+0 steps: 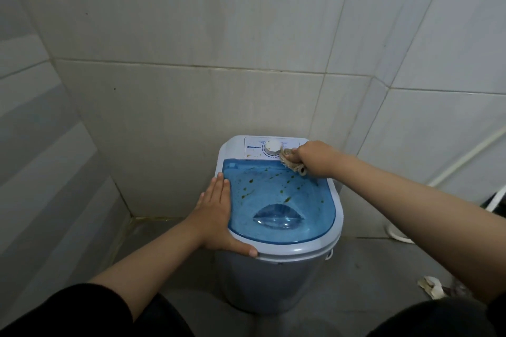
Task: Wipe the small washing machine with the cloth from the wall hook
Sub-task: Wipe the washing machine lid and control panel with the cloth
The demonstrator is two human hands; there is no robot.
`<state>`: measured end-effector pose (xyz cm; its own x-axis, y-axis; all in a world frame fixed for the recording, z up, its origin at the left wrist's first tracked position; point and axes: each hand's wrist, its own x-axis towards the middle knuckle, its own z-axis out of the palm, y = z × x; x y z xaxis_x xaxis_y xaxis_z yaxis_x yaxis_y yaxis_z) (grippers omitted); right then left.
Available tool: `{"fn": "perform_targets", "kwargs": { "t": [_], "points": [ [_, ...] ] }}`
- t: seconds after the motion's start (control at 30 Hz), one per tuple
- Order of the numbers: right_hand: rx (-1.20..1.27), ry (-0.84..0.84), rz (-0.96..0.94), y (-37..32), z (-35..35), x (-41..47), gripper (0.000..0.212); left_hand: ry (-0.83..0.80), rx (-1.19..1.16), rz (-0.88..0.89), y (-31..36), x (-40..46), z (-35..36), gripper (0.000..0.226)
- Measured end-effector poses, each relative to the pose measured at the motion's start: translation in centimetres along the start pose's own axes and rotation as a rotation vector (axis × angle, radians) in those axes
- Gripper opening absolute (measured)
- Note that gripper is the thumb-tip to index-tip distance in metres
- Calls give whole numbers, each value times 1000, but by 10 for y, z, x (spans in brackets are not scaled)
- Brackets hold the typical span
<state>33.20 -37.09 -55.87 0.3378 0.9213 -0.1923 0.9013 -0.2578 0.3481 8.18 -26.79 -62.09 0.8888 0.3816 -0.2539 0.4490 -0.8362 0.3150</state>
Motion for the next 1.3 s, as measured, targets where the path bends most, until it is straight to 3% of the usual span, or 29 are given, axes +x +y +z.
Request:
{"fn": "perform_targets", "kwargs": {
  "t": [0.3,0.37,0.5,0.6,0.73,0.8,0.97,1.3],
  "points": [
    [385,-192,128,35,-37,-8,47,4,-10,1,0,-2,0,158],
    [456,-115,166,37,-48,-4,48,-3,-6,1,0,-2,-1,157],
    [659,219,184,18,-58,16,41,-1,-3,4,0,-2,-1,158],
    [548,328,120,-5,-51,39,42,2,-4,0,-1,-1,0,159],
    [276,180,68,-32,-30,62,47,14,-17,7,-2,0,1,159],
    [188,202,75,-40,-17,64,46,23,-21,15,-2,0,1,158],
    [194,264,70,-41,-4,56,54,24,-17,16,-3,0,2,158],
    [231,232,54,-40,-11,38,57,39,-32,18,-3,0,3,158]
  ]
}}
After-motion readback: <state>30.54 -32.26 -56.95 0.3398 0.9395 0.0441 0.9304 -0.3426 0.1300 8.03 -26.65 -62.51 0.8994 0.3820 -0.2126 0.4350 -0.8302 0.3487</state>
